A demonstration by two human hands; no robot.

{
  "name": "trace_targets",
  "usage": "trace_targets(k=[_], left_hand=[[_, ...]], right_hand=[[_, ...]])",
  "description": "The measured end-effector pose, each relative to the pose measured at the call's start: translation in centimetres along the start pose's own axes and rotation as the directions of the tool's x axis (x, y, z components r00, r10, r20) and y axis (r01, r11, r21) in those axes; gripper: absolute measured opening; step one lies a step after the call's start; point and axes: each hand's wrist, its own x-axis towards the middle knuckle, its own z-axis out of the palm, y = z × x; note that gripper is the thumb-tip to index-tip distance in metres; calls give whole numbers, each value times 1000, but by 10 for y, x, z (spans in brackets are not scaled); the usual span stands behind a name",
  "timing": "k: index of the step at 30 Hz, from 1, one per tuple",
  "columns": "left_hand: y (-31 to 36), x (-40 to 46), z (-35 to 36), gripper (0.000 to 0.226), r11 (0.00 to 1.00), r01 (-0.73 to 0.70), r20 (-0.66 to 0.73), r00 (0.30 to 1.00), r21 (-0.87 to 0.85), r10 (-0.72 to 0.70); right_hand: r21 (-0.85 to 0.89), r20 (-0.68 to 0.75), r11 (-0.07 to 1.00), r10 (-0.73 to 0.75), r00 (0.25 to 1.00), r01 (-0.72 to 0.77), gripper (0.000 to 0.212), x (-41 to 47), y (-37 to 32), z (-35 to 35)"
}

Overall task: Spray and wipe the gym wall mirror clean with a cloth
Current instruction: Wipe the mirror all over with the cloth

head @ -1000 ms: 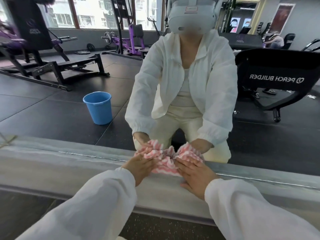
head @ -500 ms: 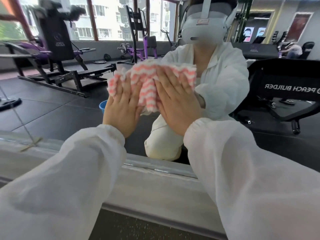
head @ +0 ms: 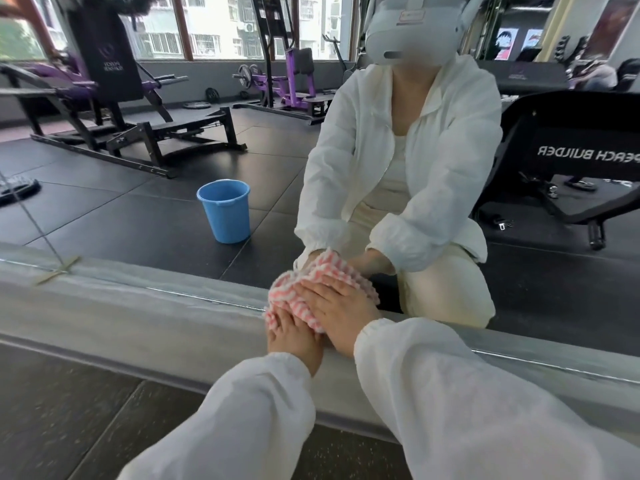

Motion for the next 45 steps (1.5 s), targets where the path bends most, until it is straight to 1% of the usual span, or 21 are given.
trace_targets(k=[3, 4, 5, 6, 7, 9, 10, 12, 14, 17, 18, 20, 23, 25, 27, 31, 34, 37, 39, 42, 45], left_hand=[[9, -9, 4, 67, 996, -41, 23, 999, 84, 39], [13, -14, 5, 65, 988, -87, 9, 996, 124, 87], [17, -19, 10, 63, 980, -148, -66, 985, 134, 158], [24, -23, 16, 63, 965, -225, -218, 943, 134, 250], [30, -24, 22, 63, 947, -294, -335, 886, 129, 320], [42, -23, 23, 57, 904, -389, -447, 787, 176, 426], [51, -23, 18, 57, 889, -399, -484, 746, 224, 457], [74, -25, -6, 57, 870, -428, -514, 703, 244, 490], [98, -30, -46, 62, 857, -451, -544, 666, 251, 510], [138, -33, -129, 77, 838, -485, -579, 619, 249, 530], [150, -32, -159, 74, 827, -495, -602, 585, 265, 543], [175, -31, -224, 67, 814, -505, -612, 557, 288, 562], [214, -40, -319, 66, 777, -540, -612, 506, 325, 608], [243, -46, -378, 65, 749, -558, -620, 458, 357, 637], [268, -48, -421, 64, 743, -552, -628, 436, 379, 645], [314, -53, -510, 57, 682, -609, -675, 304, 405, 672], [344, -57, -559, 53, 657, -635, -723, 217, 405, 655], [373, -63, -598, 55, 643, -646, -709, 215, 413, 671], [390, -64, -616, 55, 658, -617, -716, 210, 431, 666], [413, -72, -650, 56, 695, -561, -753, 181, 449, 633], [428, -83, -682, 59, 713, -518, -764, 162, 473, 625]], right_hand=[[-77, 29, 996, -33, 999, 35, 68, -15, 1, 17], [-105, 42, 994, -37, 998, 41, 69, -22, 2, 23], [-133, 38, 990, -34, 999, 38, 70, -30, 5, 30], [-147, -24, 989, -19, 1000, 15, 73, -37, 9, 38], [-152, -132, 988, 3, 991, -23, 79, -45, 15, 48], [-90, -282, 985, 120, 952, -150, 89, -61, 29, 63], [-61, -370, 975, 176, 912, -213, 88, -69, 37, 68], [15, -463, 950, 282, 841, -311, 82, -86, 54, 65], [122, -475, 928, 366, 800, -351, 80, -97, 78, 42], [206, -457, 894, 448, 768, -399, 77, -110, 131, -17], [225, -448, 880, 474, 758, -417, 76, -114, 151, -38], [256, -439, 855, 518, 734, -451, 70, -120, 194, -85], [291, -418, 803, 595, 686, -520, 65, -134, 259, -159], [283, -427, 776, 629, 650, -564, 66, -148, 303, -205], [271, -441, 765, 639, 631, -585, 60, -160, 336, -237], [220, -478, 752, 638, 604, -621, 58, -188, 409, -306], [164, -572, 739, 611, 548, -654, 57, -201, 453, -341], [160, -621, 716, 608, 494, -680, 76, -213, 490, -366], [153, -639, 715, 598, 484, -682, 81, -222, 514, -375], [169, -686, 719, 577, 443, -674, 79, -239, 555, -398], [95, -717, 762, 498, 487, -640, 71, -258, 594, -423]])
